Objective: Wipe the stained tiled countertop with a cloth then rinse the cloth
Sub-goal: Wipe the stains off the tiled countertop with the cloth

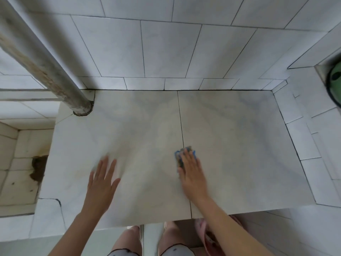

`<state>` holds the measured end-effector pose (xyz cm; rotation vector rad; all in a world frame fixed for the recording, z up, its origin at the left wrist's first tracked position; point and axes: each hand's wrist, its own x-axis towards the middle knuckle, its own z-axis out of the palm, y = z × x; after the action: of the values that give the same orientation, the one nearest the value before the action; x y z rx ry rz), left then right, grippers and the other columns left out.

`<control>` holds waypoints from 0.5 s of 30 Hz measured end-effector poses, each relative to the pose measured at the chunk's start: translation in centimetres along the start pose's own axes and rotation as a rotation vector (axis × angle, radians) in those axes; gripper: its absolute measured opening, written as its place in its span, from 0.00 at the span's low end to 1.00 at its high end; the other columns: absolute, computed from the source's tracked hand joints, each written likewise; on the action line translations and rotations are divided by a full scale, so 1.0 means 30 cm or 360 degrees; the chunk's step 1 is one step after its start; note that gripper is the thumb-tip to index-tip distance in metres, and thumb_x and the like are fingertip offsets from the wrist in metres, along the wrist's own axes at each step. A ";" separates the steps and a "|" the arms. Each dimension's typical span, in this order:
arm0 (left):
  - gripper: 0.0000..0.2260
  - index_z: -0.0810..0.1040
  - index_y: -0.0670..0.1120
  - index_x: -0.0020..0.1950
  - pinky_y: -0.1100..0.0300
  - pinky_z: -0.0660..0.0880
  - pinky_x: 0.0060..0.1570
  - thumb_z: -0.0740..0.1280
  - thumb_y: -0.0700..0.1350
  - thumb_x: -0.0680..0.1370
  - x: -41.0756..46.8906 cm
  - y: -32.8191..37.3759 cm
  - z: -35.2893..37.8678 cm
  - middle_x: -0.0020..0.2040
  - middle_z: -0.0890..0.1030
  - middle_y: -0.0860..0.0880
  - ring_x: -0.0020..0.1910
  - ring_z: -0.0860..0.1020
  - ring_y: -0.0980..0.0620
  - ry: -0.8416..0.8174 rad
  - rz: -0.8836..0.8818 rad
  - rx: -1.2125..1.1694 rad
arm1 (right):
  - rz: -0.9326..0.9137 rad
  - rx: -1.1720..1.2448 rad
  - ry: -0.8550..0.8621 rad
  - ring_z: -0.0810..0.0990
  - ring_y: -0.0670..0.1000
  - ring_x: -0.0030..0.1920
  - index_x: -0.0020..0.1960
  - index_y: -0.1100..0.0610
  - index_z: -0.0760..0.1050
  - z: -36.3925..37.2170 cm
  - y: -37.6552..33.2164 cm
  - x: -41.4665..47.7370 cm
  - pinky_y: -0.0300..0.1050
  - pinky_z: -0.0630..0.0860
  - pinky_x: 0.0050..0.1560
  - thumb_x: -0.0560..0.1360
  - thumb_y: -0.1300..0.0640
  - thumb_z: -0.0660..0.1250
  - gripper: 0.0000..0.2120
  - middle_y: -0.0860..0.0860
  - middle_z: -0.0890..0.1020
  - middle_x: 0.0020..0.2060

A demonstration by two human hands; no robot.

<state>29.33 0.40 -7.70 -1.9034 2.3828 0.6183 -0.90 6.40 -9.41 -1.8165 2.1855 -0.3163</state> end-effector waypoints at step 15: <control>0.32 0.54 0.47 0.75 0.56 0.48 0.70 0.38 0.63 0.77 -0.078 -0.177 -0.033 0.76 0.55 0.45 0.74 0.50 0.51 -0.0111 0.0248 0.0037 | -0.0086 0.0121 -0.0081 0.57 0.51 0.75 0.77 0.51 0.52 0.219 -0.581 -0.335 0.48 0.51 0.73 0.81 0.51 0.49 0.25 0.49 0.58 0.76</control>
<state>35.14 1.33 -7.68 -1.6700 2.4989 0.6504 19.17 13.12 -8.84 -1.8249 2.0647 -0.3555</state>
